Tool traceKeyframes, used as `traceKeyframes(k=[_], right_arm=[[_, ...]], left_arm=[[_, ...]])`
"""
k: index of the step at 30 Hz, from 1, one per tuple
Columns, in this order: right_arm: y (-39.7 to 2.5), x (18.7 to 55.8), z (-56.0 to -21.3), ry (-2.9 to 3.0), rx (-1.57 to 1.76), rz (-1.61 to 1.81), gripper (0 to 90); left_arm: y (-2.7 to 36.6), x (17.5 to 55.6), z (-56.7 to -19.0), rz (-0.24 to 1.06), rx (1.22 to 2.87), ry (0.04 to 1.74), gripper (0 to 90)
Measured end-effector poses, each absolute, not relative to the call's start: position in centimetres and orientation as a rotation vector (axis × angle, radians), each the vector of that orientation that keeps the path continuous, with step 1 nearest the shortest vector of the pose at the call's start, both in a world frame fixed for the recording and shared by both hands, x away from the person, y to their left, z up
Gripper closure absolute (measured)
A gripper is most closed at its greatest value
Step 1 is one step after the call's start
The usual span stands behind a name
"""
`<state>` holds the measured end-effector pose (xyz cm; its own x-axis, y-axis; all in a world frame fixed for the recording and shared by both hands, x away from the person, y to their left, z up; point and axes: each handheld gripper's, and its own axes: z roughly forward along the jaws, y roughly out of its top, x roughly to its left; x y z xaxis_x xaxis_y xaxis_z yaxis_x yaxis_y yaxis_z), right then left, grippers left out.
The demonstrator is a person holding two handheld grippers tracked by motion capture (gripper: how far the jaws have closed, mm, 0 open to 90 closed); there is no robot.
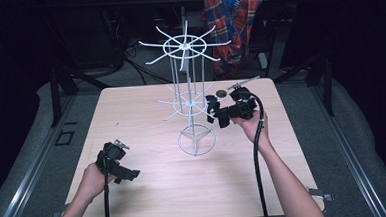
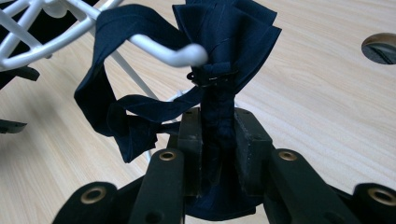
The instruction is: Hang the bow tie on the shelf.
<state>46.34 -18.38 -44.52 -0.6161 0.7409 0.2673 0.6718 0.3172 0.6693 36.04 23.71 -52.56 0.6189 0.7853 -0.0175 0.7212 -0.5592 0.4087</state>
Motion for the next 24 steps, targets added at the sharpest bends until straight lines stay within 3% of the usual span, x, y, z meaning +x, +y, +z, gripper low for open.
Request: traceKeyframes(k=[24], right_arm=[[-17.1,45.8,-44.9,2.481,1.279,1.205,72.5]], left_arm=[[23.6,36.0,-52.6,0.235,2.472,1.203,0.1]])
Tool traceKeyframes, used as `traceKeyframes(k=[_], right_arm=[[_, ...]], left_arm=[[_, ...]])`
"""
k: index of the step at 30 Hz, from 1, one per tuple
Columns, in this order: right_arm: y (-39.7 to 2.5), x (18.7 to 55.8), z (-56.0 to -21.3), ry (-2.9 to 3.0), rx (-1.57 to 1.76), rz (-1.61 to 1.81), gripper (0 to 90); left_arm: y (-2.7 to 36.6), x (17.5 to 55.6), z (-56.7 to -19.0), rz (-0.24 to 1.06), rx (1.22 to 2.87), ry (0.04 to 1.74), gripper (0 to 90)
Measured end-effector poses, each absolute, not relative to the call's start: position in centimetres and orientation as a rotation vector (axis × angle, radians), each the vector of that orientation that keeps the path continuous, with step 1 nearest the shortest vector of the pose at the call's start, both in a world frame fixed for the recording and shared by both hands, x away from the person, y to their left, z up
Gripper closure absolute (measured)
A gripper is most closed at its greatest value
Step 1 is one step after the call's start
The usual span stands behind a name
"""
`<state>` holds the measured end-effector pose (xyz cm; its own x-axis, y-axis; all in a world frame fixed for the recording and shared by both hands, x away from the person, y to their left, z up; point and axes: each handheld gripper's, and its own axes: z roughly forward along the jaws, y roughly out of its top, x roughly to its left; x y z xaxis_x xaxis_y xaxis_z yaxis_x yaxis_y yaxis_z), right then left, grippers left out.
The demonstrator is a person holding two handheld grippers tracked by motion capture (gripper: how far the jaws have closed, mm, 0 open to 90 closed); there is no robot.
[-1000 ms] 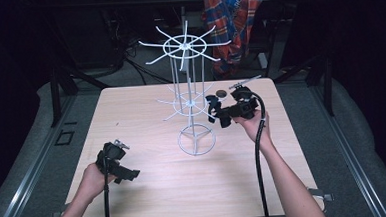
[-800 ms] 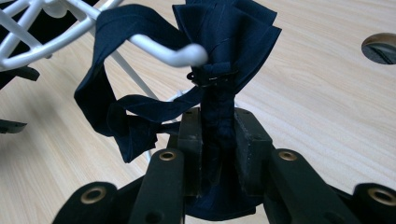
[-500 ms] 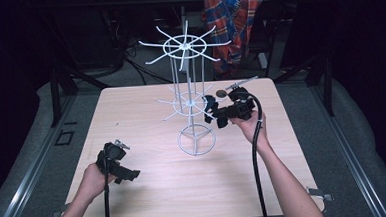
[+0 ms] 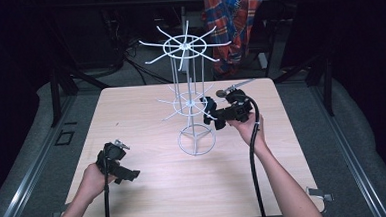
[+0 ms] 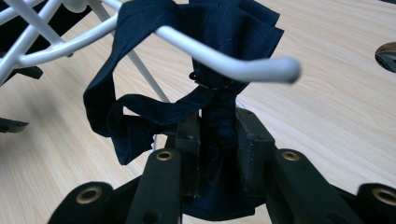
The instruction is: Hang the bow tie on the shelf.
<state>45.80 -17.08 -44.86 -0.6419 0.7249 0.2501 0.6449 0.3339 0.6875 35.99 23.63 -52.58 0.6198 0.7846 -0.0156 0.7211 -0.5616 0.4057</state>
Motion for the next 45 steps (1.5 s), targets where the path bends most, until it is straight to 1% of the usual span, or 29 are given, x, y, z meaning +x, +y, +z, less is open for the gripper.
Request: traceKeyframes(k=[26,45], right_arm=[[-16.8,44.6,-45.6,2.501,1.231,1.15,71.9],[-16.7,44.5,-45.9,2.498,1.215,1.142,68.8]], left_arm=[[23.4,35.9,-52.6,0.232,2.477,1.199,0.1],[23.3,35.9,-52.7,0.24,2.481,1.195,0.1]])
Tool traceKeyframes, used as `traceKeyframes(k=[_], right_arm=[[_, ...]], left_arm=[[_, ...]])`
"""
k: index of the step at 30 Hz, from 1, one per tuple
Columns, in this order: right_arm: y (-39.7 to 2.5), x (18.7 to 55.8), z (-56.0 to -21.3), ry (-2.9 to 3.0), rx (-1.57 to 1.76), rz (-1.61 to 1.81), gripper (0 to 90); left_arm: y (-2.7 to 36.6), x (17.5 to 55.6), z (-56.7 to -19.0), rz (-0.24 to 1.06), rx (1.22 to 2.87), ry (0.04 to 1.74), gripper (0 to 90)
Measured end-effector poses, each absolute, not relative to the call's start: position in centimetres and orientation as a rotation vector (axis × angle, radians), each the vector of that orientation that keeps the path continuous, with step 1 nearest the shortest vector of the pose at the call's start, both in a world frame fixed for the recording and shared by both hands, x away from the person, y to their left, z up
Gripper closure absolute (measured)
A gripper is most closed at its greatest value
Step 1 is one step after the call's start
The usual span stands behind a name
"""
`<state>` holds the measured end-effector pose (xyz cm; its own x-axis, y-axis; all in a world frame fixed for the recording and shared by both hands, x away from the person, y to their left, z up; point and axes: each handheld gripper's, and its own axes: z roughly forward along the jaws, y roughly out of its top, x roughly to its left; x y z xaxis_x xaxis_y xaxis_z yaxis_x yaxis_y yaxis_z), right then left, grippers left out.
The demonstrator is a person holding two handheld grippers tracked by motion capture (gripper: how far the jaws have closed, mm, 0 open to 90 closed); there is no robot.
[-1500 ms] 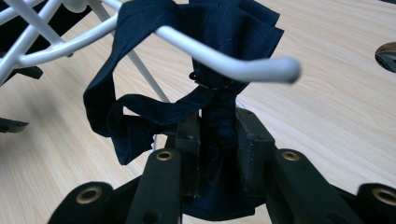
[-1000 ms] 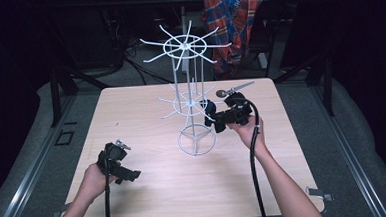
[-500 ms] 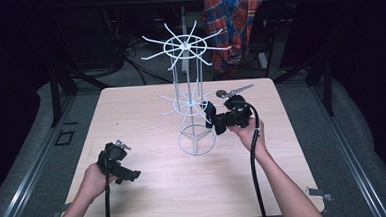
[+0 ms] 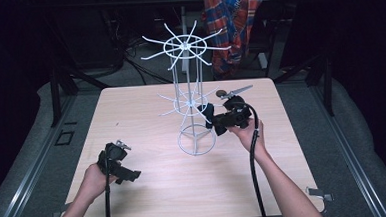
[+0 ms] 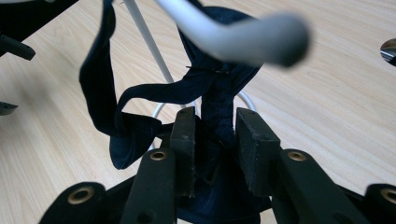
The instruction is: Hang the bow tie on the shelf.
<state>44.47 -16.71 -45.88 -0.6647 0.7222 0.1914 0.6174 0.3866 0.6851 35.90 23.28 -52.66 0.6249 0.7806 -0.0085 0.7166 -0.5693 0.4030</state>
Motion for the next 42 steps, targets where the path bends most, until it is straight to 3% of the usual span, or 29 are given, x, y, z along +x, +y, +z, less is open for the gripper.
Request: traceKeyframes(k=[7,27,42], right_arm=[[-16.6,44.5,-46.1,2.501,1.219,1.141,68.2],[-16.8,44.1,-45.4,2.49,1.194,1.12,55.1],[-18.2,42.7,-43.4,2.503,1.178,1.1,36.7]], left_arm=[[23.3,35.9,-52.7,0.241,2.483,1.194,0.1],[23.3,35.9,-52.6,0.24,2.484,1.191,0.1],[23.4,35.9,-52.6,0.243,2.486,1.186,0.1]])
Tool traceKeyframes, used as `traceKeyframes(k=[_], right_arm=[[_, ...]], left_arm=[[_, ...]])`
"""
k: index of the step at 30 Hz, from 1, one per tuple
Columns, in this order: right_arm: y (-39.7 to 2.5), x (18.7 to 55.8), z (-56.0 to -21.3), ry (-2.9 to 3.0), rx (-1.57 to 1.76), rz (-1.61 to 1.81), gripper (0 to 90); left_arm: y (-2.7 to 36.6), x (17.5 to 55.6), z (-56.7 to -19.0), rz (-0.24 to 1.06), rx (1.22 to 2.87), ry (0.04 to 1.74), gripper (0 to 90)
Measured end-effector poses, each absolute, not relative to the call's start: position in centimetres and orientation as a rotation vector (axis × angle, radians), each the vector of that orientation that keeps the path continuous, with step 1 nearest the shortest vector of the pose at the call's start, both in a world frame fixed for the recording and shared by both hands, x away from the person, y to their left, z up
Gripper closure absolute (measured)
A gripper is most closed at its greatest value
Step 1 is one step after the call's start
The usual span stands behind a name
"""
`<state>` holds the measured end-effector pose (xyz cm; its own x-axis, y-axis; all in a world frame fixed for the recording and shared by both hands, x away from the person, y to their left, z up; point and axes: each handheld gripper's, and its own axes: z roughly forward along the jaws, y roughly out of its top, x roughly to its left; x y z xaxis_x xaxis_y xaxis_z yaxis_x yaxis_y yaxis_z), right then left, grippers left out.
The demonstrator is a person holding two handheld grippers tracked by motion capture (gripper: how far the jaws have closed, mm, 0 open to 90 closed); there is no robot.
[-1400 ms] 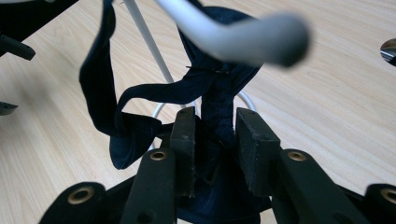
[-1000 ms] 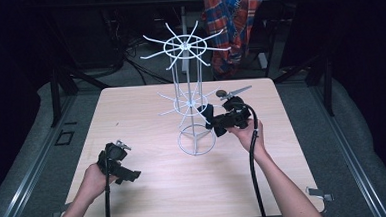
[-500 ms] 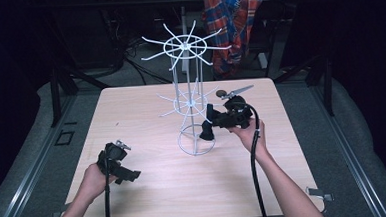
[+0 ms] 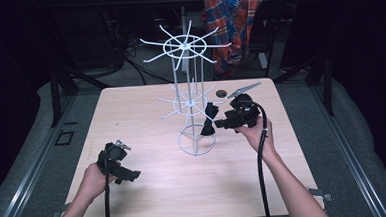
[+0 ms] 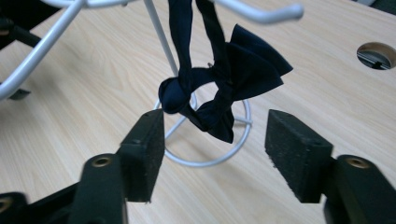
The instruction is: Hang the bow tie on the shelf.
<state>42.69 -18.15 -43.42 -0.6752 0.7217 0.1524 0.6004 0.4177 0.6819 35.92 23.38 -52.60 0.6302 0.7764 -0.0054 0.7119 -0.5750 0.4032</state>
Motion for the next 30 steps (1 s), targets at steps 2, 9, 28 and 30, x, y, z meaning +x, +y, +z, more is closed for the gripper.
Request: traceKeyframes(k=[2,9,28,30], right_arm=[[-18.4,42.5,-43.3,2.506,1.168,1.087,33.6],[-19.4,41.9,-42.9,2.492,1.171,1.07,24.0],[-22.8,39.4,-43.4,2.483,1.214,1.01,12.8],[-23.3,39.1,-43.6,2.489,1.221,0.995,11.0]], left_arm=[[23.4,35.9,-52.6,0.243,2.483,1.187,0.1],[23.4,35.9,-52.4,0.245,2.487,1.179,0.1],[23.3,35.8,-52.5,0.24,2.49,1.17,0.1],[23.3,35.8,-52.5,0.24,2.489,1.171,0.1]])
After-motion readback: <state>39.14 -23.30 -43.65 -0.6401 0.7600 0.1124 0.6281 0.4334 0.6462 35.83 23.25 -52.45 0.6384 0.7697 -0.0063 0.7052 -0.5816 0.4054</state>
